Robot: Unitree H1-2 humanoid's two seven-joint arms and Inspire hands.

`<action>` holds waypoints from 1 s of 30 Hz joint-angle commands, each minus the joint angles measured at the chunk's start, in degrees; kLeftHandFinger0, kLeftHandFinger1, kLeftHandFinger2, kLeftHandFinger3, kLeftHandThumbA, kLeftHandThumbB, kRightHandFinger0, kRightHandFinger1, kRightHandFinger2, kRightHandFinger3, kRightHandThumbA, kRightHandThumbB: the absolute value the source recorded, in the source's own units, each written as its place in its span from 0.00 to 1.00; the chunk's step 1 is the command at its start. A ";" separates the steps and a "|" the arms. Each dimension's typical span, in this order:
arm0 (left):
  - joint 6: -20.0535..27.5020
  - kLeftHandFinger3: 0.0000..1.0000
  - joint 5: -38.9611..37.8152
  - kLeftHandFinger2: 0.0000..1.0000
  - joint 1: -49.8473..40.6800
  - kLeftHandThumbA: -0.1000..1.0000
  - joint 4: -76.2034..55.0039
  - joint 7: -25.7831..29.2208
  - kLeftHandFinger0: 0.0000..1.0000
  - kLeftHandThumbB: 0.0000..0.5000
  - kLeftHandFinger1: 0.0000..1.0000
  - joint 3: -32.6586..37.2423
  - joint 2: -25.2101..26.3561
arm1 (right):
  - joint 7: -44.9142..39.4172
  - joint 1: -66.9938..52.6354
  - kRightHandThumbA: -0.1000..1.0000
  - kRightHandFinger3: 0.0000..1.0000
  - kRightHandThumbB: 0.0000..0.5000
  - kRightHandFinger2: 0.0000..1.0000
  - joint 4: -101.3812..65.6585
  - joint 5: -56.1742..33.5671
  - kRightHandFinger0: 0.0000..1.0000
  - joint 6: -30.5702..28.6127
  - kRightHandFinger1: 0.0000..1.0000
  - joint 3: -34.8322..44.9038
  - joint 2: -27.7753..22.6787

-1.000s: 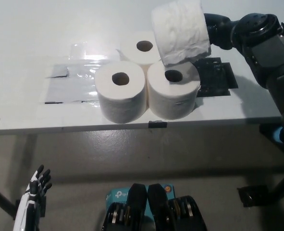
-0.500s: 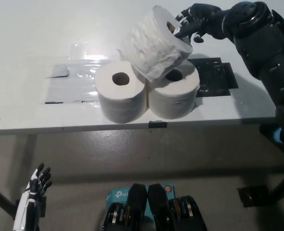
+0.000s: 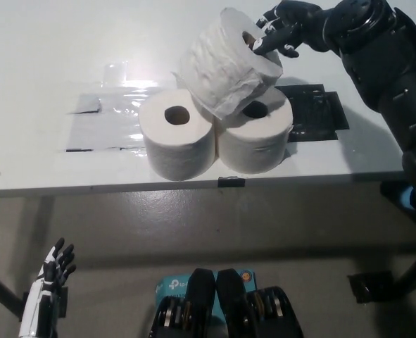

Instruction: A few rolls of toilet paper are kept infront of the robot and the robot uses its right hand to lift one of the rolls and and places it on top of the other rolls to stack it.

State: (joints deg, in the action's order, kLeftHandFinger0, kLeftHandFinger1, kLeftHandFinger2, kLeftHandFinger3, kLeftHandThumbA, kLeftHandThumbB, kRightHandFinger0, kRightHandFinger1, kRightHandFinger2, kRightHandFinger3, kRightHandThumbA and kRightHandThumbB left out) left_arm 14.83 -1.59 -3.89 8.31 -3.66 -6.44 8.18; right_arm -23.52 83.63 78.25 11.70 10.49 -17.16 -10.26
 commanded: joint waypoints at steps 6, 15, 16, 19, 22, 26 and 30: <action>1.33 1.00 0.36 1.00 0.34 1.00 -1.09 0.05 1.00 0.35 1.00 -0.03 1.15 | -7.19 6.99 1.00 1.00 0.86 1.00 -0.01 -0.12 0.87 -2.87 0.99 0.73 -1.37; 0.68 1.00 0.61 1.00 0.70 1.00 -1.81 -0.12 1.00 0.34 1.00 0.25 1.31 | -13.29 10.49 0.81 1.00 1.00 1.00 -0.26 -5.04 1.00 1.25 1.00 7.54 -1.57; 0.91 1.00 0.98 1.00 0.75 1.00 -1.78 0.02 1.00 0.34 1.00 0.32 1.33 | -14.18 11.01 0.82 1.00 1.00 1.00 -0.37 -4.70 1.00 1.35 1.00 7.58 -1.62; 0.62 1.00 0.98 1.00 0.81 1.00 -1.72 0.03 1.00 0.34 1.00 0.29 1.37 | -14.93 12.38 0.84 1.00 1.00 1.00 -0.09 -4.60 1.00 4.01 1.00 8.45 -1.39; 0.62 1.00 0.74 1.00 0.90 1.00 -1.61 -0.06 1.00 0.32 1.00 0.31 1.21 | -14.80 13.21 0.79 1.00 1.00 1.00 -0.35 -6.42 1.00 5.60 1.00 10.75 -1.19; 0.54 1.00 1.05 1.00 1.16 1.00 -1.50 -0.20 1.00 0.35 1.00 0.66 1.10 | -14.70 14.15 0.85 1.00 0.98 1.00 -1.34 -6.27 1.00 4.47 1.00 11.62 -1.68; 0.98 1.00 0.79 1.00 1.57 1.00 -0.98 -0.31 1.00 0.35 1.00 0.76 1.09 | -12.18 14.19 0.96 1.00 0.98 1.00 -5.45 -7.85 1.00 0.73 1.00 14.20 -3.74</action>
State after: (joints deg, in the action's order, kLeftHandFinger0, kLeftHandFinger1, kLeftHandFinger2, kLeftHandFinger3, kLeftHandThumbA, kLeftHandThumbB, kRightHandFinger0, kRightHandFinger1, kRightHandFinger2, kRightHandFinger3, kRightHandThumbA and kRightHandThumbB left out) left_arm 14.82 -0.94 -2.92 8.33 -3.69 -5.99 8.34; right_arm -36.90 92.65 77.21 7.27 14.20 -5.31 -10.95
